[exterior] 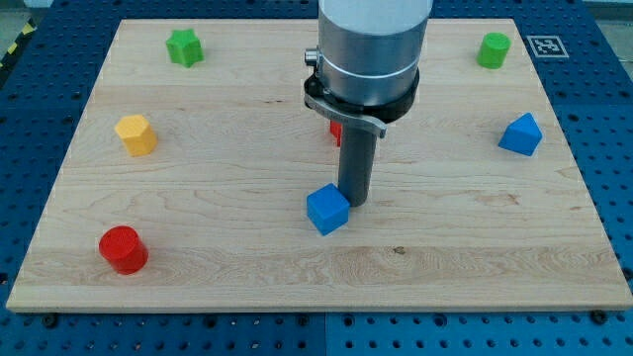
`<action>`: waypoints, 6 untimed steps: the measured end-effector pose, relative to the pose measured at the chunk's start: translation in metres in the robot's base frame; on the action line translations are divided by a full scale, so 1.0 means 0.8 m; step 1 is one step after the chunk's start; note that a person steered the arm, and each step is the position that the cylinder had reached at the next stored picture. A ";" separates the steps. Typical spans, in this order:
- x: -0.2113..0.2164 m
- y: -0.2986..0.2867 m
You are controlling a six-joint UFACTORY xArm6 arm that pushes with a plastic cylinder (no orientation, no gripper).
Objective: Move the blue cube below to the red star
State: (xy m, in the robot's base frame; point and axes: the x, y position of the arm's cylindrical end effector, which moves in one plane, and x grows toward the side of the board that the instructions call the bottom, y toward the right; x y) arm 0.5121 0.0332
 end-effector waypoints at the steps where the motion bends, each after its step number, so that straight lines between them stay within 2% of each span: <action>1: -0.017 -0.002; 3: -0.032 -0.064; 4: 0.001 -0.069; 5: 0.026 -0.035; 6: 0.026 -0.025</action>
